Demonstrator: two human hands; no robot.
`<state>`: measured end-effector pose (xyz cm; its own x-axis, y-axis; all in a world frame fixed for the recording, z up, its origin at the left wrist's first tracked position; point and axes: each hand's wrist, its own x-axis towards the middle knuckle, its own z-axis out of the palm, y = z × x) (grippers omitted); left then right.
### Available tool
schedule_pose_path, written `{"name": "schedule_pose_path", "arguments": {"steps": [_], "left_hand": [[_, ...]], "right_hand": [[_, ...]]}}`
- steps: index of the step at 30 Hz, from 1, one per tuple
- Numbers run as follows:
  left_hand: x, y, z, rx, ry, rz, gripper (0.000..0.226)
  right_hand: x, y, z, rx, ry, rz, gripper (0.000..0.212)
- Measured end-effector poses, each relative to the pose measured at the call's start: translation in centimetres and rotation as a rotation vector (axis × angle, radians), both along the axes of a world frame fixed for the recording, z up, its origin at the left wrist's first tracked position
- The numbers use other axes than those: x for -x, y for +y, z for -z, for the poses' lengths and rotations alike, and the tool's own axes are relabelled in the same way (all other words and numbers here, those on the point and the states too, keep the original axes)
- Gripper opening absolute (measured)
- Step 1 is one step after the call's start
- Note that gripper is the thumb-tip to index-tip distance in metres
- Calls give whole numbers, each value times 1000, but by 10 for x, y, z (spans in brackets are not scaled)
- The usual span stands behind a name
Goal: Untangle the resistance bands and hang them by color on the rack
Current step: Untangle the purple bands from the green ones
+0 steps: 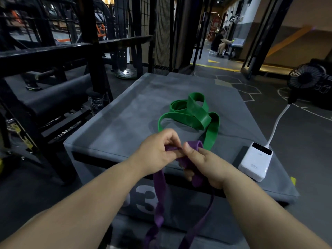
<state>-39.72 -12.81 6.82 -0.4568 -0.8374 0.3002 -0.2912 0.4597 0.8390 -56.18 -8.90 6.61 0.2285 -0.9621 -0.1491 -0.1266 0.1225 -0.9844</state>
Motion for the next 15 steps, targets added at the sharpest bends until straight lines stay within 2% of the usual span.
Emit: {"name": "schedule_pose_path", "arguments": {"steps": [3, 6, 9, 11, 15], "left_hand": [[-3, -1, -7, 26, 20, -72, 25], [-5, -1, -14, 21, -16, -81, 21], [-9, -2, -17, -88, -89, 24, 23], [-10, -5, -15, -142, -75, 89, 27], [-12, -9, -11, -156, 2, 137, 38]], "right_hand": [[2, -1, 5, -58, -117, -195, 49], [7, 0, 6, -95, -90, -311, 32], [10, 4, 4, -130, 0, -394, 24], [11, 5, 4, -132, 17, -447, 22], [10, 6, 0, -110, -76, -565, 17]]}}
